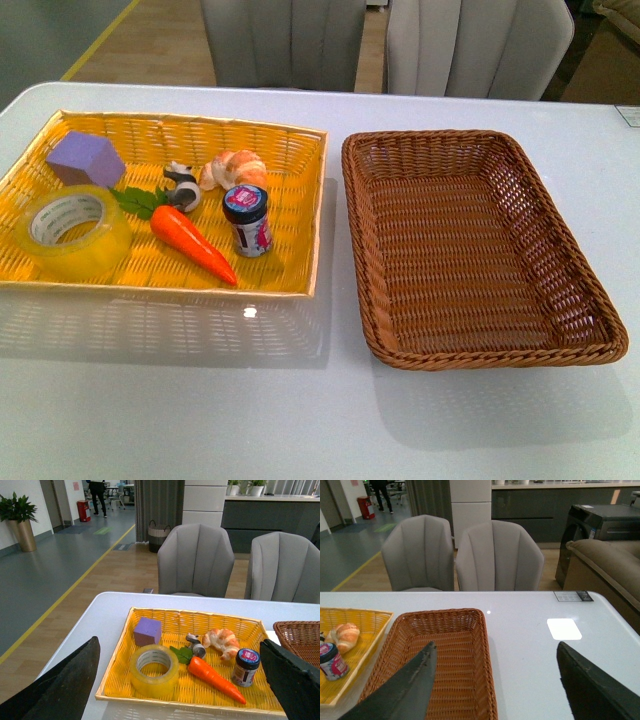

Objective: Move tape to another basket

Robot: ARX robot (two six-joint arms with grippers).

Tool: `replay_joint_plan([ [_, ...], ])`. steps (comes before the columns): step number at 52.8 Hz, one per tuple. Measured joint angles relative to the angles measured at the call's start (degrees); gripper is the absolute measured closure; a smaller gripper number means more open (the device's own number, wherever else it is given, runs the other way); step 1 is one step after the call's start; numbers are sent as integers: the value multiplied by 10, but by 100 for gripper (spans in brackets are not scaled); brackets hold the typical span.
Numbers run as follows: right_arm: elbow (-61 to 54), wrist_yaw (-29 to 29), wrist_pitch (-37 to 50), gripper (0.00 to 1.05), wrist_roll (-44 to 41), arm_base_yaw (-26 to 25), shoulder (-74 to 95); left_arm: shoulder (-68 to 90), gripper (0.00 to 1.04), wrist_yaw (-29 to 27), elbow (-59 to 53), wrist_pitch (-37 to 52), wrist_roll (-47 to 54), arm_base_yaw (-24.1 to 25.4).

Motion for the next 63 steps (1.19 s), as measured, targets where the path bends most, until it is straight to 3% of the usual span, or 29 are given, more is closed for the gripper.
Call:
replay_joint_plan([
  [8,0,0,0,8,0,0,0,0,9,0,0,0,0,0],
  [12,0,0,0,9,0,0,0,0,9,0,0,0,0,0],
  [18,0,0,0,9,0,0,0,108,9,-144,60,-132,-93,-28],
  [21,0,0,0,9,0,0,0,167,9,-155,70,-127,-120,-18],
  [32,0,0,0,9,0,0,0,336,9,-107,81,14,-147,43],
  [48,0,0,0,9,0,0,0,652,9,-59,142,256,-156,91],
  [63,0,0,0,9,0,0,0,878,9,-40,207,339,-119,132],
])
